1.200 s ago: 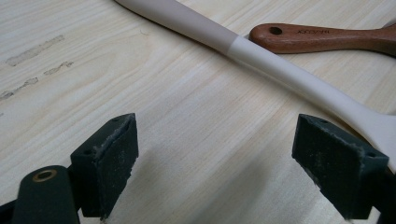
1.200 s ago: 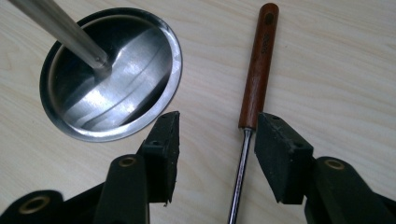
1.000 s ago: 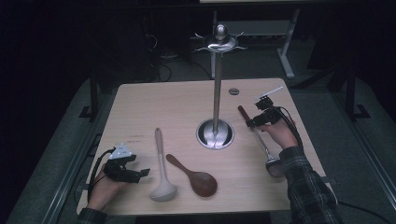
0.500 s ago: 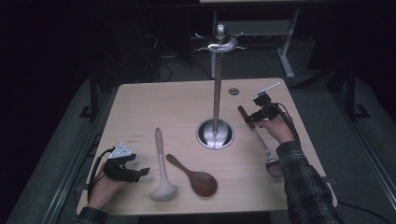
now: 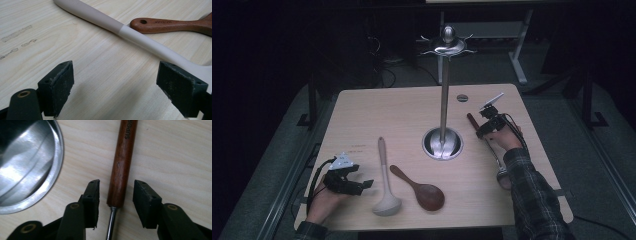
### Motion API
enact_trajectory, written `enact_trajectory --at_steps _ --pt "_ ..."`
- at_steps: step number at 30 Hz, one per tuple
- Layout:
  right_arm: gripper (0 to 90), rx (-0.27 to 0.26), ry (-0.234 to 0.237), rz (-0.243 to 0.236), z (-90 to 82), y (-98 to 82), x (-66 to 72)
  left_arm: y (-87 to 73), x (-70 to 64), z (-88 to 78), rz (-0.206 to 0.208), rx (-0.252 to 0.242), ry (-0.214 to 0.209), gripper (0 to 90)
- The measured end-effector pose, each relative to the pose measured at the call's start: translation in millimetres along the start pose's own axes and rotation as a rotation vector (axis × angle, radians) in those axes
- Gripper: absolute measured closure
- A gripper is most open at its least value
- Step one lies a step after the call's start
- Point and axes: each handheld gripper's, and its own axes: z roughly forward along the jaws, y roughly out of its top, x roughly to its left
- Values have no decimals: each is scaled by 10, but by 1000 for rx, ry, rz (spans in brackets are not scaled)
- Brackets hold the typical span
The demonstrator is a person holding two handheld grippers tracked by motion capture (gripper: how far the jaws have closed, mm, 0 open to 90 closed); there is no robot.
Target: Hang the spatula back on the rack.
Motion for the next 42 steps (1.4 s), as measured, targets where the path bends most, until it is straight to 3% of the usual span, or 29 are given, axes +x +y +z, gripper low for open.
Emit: enact_trajectory --at_steps 7,15,21,24,31,42 --pt "632 22 -28 1 98 25 5 -5 2 -9 -1 2 1 141" --pt "700 21 -35 8 104 43 25 -6 1 -7 -1 3 1 141" --pt "734 16 -27 48 103 41 17 -10 5 -8 -10 3 0 141" --pt "735 13 -37 39 98 39 28 -11 1 -6 -17 -4 -1 140" --pt "736 -82 -21 48 -87 29 37 -16 9 -16 -11 1 4 141" --pt "737 -277 2 52 -568 -87 91 -28 24 -25 -13 5 8 141"
